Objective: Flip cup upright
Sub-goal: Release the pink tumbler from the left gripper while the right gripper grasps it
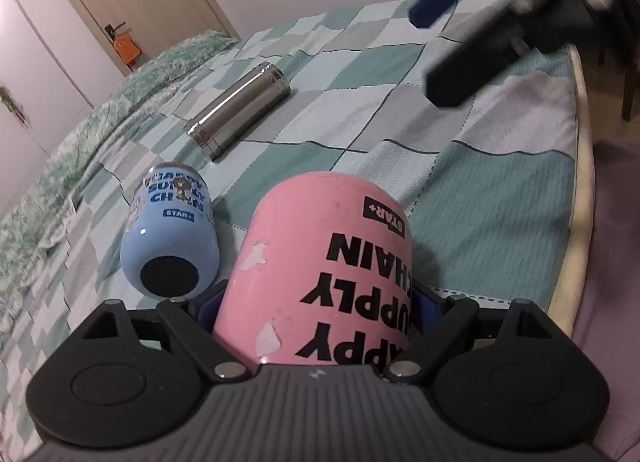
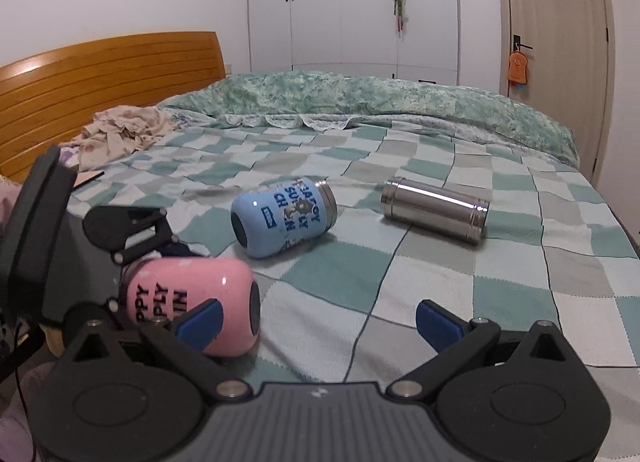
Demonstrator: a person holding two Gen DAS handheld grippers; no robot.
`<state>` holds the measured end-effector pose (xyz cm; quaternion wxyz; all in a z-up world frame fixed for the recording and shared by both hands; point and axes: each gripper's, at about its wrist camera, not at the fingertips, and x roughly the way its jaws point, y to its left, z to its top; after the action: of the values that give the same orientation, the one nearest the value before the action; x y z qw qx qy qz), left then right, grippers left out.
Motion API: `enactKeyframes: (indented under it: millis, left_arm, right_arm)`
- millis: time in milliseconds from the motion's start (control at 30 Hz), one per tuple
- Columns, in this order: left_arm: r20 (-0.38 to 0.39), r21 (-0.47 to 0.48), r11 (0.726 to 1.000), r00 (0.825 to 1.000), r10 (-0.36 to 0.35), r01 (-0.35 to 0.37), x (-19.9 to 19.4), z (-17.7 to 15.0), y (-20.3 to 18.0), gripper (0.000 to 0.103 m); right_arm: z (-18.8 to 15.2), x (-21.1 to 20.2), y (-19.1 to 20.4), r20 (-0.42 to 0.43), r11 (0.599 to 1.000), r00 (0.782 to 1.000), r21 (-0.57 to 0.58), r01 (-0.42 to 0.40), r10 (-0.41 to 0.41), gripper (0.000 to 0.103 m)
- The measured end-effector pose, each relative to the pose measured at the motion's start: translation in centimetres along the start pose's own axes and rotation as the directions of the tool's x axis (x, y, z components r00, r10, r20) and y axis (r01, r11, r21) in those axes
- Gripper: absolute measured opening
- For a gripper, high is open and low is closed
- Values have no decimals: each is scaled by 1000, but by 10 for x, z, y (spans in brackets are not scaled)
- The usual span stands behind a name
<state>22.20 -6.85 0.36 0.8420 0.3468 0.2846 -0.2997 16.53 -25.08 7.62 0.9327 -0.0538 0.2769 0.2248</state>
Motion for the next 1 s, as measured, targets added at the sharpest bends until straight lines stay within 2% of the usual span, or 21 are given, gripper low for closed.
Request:
enactKeyframes:
  millis: [100, 133, 367, 467, 533, 633, 700, 833, 933, 1000]
  left_arm:
    - [-13, -8, 1000, 1000, 3, -3, 0, 1, 2, 95]
    - [-14, -13, 1000, 1000, 23, -23, -2, 1, 2, 103]
    - [21, -110, 990, 996, 89, -86, -50, -10, 5, 103]
    - [29, -186, 976, 992, 124, -117, -74, -21, 9, 103]
    - [29, -249, 960, 990, 141, -129, -89, -30, 13, 103]
    - [17, -347, 926, 986, 163, -147, -107, -45, 18, 103]
    - [-1, -401, 900, 982, 188, -172, -116, -54, 20, 103]
    - [-24, -494, 845, 975, 221, -204, -129, -71, 25, 103]
    - [-37, -541, 810, 969, 244, -225, -134, -82, 25, 103]
    - [-47, -558, 795, 966, 255, -237, -135, -88, 25, 103]
  right_arm:
    - [0, 4, 4, -10, 1000, 1000, -10, -7, 6, 103]
    - [0, 4, 6, -12, 1000, 1000, -13, -9, 9, 103]
    - [17, -2, 20, -37, 993, 999, -116, -15, 11, 103]
    - [28, 0, 33, -70, 976, 997, -216, -28, 13, 103]
    - [35, 4, 49, -104, 947, 994, -319, -41, 8, 103]
    - [41, 14, 81, -158, 867, 987, -491, -80, 2, 103]
    - [44, 22, 102, -198, 794, 980, -597, -117, -4, 103]
    - [45, 44, 144, -250, 611, 967, -774, -168, -51, 103]
    - [43, 62, 164, -287, 504, 953, -840, -201, -98, 103]
    - [40, 75, 172, -326, 454, 937, -858, -239, -124, 102]
